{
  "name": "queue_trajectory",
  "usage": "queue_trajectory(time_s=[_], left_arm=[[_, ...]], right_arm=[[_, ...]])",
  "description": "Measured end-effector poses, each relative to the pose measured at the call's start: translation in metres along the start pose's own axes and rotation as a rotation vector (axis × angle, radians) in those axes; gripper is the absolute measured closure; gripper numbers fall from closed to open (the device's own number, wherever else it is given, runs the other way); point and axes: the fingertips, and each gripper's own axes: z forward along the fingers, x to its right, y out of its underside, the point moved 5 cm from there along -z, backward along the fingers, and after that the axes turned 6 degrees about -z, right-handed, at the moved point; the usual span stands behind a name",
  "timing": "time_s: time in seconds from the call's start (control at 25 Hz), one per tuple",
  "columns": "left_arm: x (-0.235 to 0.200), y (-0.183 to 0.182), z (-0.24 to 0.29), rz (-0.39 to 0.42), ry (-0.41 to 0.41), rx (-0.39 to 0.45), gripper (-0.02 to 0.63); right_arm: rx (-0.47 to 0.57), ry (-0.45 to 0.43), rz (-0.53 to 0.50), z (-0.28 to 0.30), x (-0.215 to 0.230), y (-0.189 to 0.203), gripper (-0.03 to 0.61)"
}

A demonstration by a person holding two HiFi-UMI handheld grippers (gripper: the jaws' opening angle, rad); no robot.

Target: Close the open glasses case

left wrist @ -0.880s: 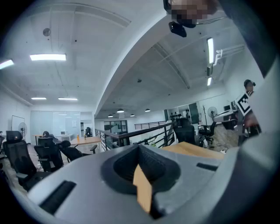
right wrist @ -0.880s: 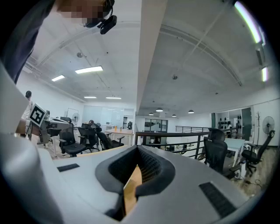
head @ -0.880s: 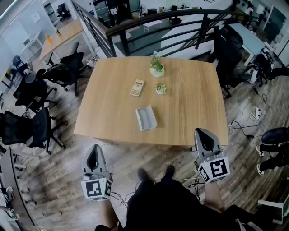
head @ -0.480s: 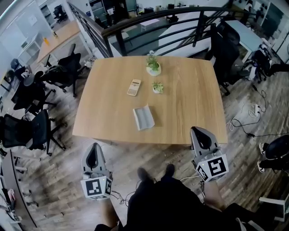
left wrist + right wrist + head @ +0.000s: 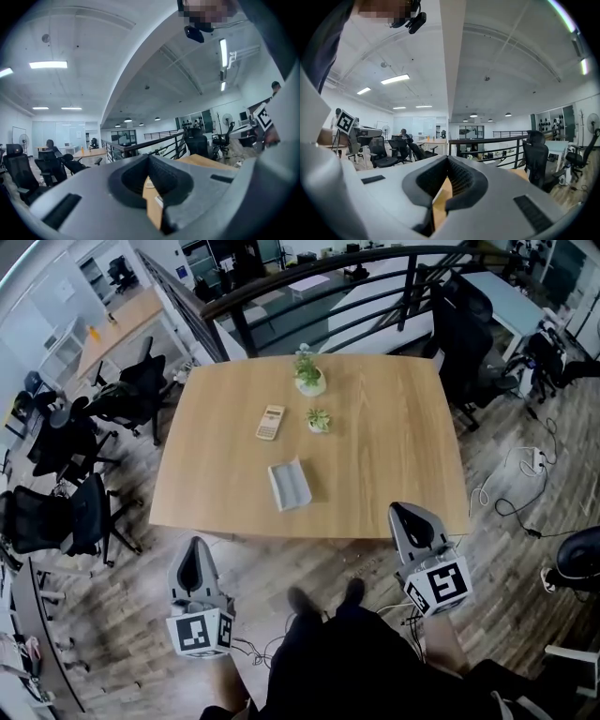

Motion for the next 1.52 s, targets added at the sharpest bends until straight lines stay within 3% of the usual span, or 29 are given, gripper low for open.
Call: queue_trajectory(time_s=[0.16,0.4,0.6,0.84,1.0,1.2,1.32,1.52], left_arm=[[0.022,-0.008,0.005,-0.019,-0.009,-0.002,0.620],[0.047,-0.023,0.000,0.053,-0.042,-0.012,0.620],[0.062,-0.031,0.005,0.128,-0.012,0.026,0.620],[0.055,-0.026,0.020,0.070,0.012,0.049,0.620],[0.043,-0.027,0.064,0.047,0.052,0.090,0.620],[0.018,-0.005,0.125,0.066,0.147,0.019,0.620],[-0.002,-0.010,0.165,0.024,0.173,0.059,0.620],[-0.022,-0.006,0.213,0.039,0.219,0.051,0.620]], right_arm=[[-0.002,-0.021,0.011,-0.005,0.017,0.012,0.572],[0.018,-0.046,0.071,-0.012,0.034,0.023,0.572],[0.023,-0.019,0.068,-0.007,0.045,0.035,0.572],[-0.014,-0.086,0.104,-0.001,0.034,0.029,0.572],[-0.009,-0.047,0.073,0.028,0.041,0.012,0.572],[-0.079,0.014,0.124,0.065,0.038,0.013,0.572],[-0.070,0.060,0.111,0.094,0.045,0.002,0.572],[-0.094,0.098,0.108,0.135,0.051,-0.003,0.572]])
